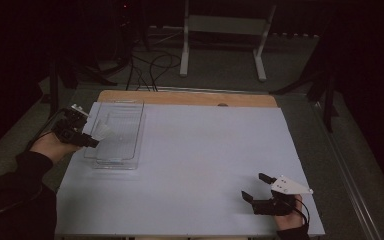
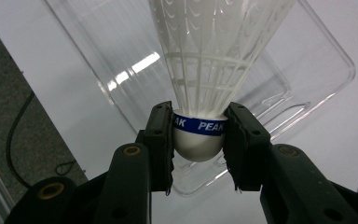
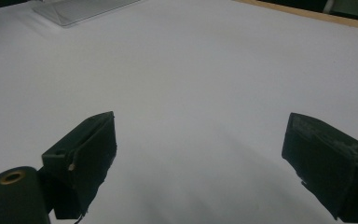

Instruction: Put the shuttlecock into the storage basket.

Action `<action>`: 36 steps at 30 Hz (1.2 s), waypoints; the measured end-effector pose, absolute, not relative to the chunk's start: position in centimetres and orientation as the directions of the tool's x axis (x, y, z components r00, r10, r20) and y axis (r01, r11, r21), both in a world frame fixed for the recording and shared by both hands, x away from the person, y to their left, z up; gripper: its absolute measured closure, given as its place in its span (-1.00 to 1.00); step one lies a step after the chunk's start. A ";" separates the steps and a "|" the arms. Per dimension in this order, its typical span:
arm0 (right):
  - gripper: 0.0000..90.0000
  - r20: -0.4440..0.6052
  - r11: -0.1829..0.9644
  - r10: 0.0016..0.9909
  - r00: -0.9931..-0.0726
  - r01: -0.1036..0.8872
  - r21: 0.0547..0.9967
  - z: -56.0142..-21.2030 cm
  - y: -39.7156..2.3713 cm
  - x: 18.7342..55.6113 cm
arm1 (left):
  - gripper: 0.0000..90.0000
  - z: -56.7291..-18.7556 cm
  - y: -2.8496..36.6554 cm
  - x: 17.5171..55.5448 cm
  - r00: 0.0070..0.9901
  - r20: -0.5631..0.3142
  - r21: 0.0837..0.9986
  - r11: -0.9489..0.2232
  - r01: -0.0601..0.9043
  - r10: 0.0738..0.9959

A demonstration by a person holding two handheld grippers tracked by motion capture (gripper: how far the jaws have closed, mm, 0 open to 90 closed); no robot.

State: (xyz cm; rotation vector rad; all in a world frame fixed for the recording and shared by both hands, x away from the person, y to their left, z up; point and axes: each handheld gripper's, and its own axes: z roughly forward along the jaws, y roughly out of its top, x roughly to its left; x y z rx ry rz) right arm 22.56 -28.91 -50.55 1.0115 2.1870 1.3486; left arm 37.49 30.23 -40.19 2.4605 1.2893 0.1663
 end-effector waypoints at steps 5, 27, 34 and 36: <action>-0.78 0.049 0.283 0.742 -0.669 0.378 0.881 -50.5 -28.9 22.6 | 0.45 -40.9 30.5 37.5 0.587 -0.062 0.360 -0.531 0.767 0.807; -0.78 0.049 0.285 0.741 -0.669 0.379 0.880 -50.5 -28.9 22.6 | 0.45 -42.9 29.6 37.6 0.639 -0.019 0.288 -0.608 0.740 0.769; -0.78 0.050 0.284 0.742 -0.668 0.381 0.880 -50.5 -28.9 22.6 | 0.44 -43.4 29.3 37.9 0.631 -0.003 0.254 -0.609 0.751 0.776; -0.78 0.050 0.284 0.742 -0.668 0.381 0.880 -50.5 -28.9 22.6 | 0.44 -43.4 29.1 37.9 0.636 0.005 0.242 -0.618 0.748 0.772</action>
